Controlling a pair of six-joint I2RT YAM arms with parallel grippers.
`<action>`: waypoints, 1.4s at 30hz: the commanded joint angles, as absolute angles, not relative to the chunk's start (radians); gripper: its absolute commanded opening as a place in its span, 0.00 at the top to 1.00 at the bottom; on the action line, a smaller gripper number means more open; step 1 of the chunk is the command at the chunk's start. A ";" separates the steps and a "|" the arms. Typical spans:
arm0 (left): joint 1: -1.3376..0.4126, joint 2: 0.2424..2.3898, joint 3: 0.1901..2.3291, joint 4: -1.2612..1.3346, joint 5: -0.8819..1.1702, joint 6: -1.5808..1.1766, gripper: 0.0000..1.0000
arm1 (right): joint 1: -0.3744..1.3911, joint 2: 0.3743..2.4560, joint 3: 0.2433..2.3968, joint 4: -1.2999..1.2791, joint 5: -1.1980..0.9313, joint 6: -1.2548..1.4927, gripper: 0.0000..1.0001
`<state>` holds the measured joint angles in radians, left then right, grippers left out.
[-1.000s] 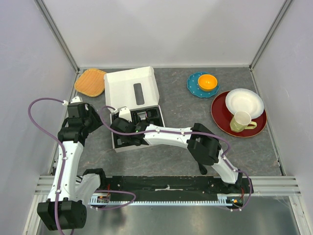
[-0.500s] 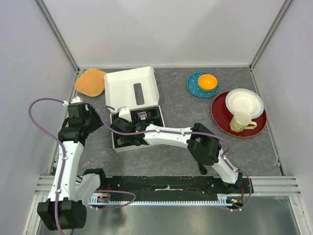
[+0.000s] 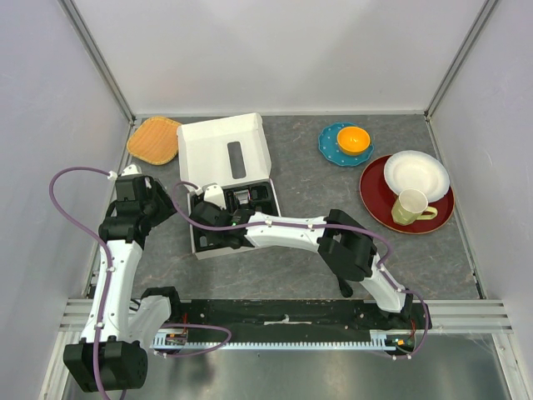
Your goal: Sort the hair-cutting tools
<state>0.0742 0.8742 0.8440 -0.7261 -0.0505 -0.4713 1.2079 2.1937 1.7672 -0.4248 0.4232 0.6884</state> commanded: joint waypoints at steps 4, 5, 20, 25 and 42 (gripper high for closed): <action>0.074 0.870 0.844 -0.706 -0.048 -0.460 0.37 | 1.195 2.218 1.736 -0.397 0.394 0.703 1.00; 0.074 0.871 0.844 -0.707 -0.046 -0.459 0.37 | 1.195 2.218 1.736 -0.396 0.390 0.704 1.00; 0.074 0.870 0.847 -0.706 -0.048 -0.459 0.36 | 1.170 2.085 1.746 -0.367 0.411 0.631 0.89; 0.075 0.867 0.845 -0.703 -0.048 -0.457 0.34 | 1.144 1.982 1.755 -0.360 0.400 0.603 0.61; 0.075 0.836 0.821 -0.660 0.113 -0.402 0.00 | 0.954 1.323 1.050 -0.422 0.566 0.551 0.02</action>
<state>0.0742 0.8547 0.8371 -0.7116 0.0280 -0.4458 0.9604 1.4773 1.1629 -0.3809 0.4709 0.5636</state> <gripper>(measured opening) 0.965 0.971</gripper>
